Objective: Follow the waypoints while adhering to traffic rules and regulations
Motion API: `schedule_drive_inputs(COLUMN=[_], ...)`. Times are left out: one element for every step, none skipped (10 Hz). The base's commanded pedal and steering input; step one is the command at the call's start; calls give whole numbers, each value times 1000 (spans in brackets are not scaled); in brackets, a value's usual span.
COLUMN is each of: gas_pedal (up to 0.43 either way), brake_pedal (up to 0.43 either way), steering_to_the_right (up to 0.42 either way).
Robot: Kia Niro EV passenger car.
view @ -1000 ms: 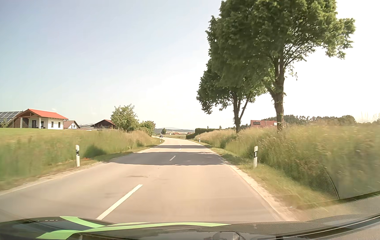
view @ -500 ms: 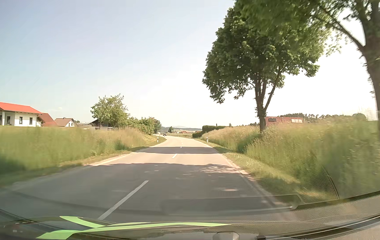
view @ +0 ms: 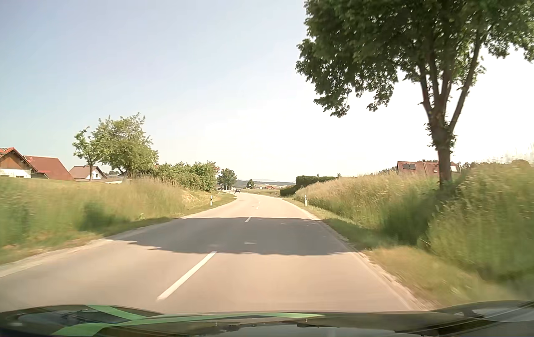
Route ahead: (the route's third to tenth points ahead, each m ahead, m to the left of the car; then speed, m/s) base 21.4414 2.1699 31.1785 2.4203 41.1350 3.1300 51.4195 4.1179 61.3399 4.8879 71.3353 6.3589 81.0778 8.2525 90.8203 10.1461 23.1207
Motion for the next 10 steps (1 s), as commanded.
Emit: schedule_drive_inputs(gas_pedal=[130, 138, 150, 157, 157, 157, 157, 157, 157, 157], brake_pedal=[0, 0, 0, 0, 0, 0, 0, 0, 0, 0], steering_to_the_right=[-15, -14, -13, -13, -12, -12, -12, -12, -11, -11])
